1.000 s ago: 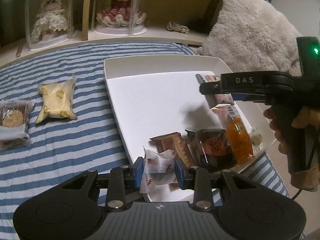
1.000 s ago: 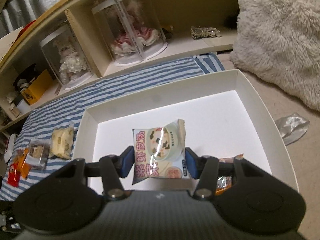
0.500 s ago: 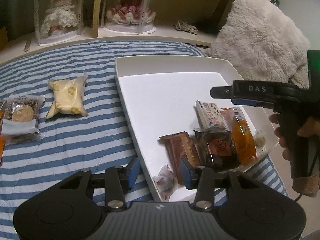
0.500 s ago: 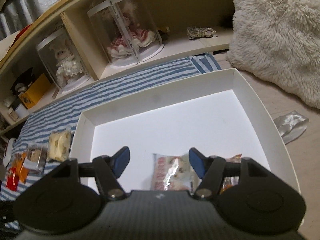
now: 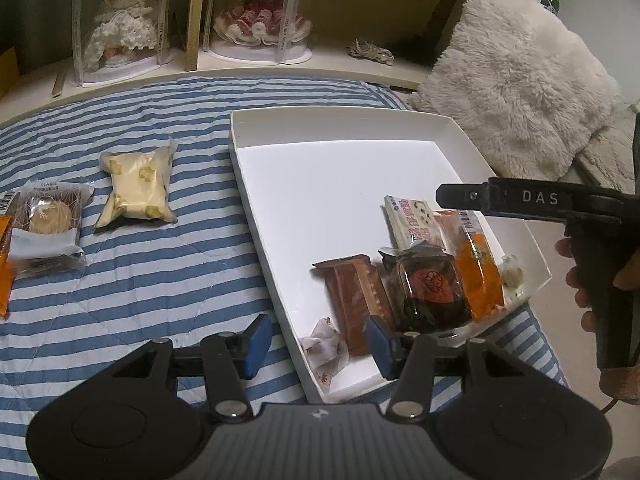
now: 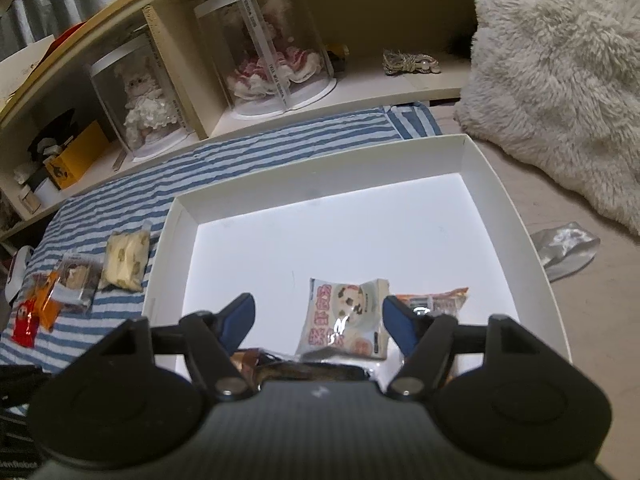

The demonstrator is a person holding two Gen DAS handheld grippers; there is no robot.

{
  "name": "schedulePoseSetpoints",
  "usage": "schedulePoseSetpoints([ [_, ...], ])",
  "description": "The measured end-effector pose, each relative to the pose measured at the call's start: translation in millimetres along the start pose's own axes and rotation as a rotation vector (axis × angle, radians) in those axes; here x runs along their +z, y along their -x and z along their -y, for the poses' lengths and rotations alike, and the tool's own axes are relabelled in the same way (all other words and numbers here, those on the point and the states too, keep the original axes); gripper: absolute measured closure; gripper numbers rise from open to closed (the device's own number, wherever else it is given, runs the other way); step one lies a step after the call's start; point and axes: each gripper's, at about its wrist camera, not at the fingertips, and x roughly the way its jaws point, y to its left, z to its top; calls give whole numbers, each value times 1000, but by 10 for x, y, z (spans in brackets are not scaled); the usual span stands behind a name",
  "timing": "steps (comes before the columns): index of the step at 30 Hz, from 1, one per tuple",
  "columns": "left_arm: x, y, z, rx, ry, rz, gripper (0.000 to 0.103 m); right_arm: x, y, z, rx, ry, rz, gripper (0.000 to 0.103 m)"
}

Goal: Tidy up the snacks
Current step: 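Open the left tool to drop the candy in the tray while the right tool releases the pink packet, then withdraw both open tools from the tray toward the remaining snacks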

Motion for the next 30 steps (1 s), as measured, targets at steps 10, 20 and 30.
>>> schedulePoseSetpoints([
  [10,-81,111,58,2,-8,-6,43,-55,284,-60,2,18,28,22],
  [20,-114,334,26,14,12,27,27,-204,541,-81,-14,28,21,7],
  [30,-188,502,-134,52,62,68,0,-416,723,-157,-55,56,23,0],
])
